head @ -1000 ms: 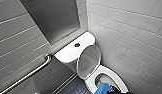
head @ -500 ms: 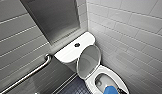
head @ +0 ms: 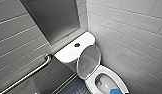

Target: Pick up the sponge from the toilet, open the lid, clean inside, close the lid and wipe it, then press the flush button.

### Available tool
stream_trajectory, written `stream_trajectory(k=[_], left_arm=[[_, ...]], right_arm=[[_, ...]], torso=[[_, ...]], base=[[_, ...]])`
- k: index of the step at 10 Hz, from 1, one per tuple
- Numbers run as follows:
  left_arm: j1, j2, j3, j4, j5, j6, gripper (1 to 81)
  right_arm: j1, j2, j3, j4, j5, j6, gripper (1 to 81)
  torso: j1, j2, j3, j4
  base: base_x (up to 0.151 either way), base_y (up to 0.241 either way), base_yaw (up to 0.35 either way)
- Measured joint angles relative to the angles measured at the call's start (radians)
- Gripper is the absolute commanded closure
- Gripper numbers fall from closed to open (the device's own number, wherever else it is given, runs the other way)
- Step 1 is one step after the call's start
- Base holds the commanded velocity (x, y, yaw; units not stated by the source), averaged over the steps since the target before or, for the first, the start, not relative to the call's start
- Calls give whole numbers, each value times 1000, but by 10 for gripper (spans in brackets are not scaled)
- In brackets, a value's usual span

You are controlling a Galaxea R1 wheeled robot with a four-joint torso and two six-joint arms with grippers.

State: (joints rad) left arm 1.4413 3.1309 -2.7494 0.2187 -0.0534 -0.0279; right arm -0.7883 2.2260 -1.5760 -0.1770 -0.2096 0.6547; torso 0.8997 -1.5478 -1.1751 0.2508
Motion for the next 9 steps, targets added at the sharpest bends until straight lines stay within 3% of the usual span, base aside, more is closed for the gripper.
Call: stream_trajectory(k=[5,9], left_arm=[[0,0,0,0,0,1,10],[-9,-1,0,-1,0,-2,10]], right_arm=[[-43,-103,45,-20,-1,-2,811],[-42,-113,147,-64,-28,0,811]], torso=[[0,0,0,0],[0,0,0,0]], base=[[0,0,0],[0,0,0]])
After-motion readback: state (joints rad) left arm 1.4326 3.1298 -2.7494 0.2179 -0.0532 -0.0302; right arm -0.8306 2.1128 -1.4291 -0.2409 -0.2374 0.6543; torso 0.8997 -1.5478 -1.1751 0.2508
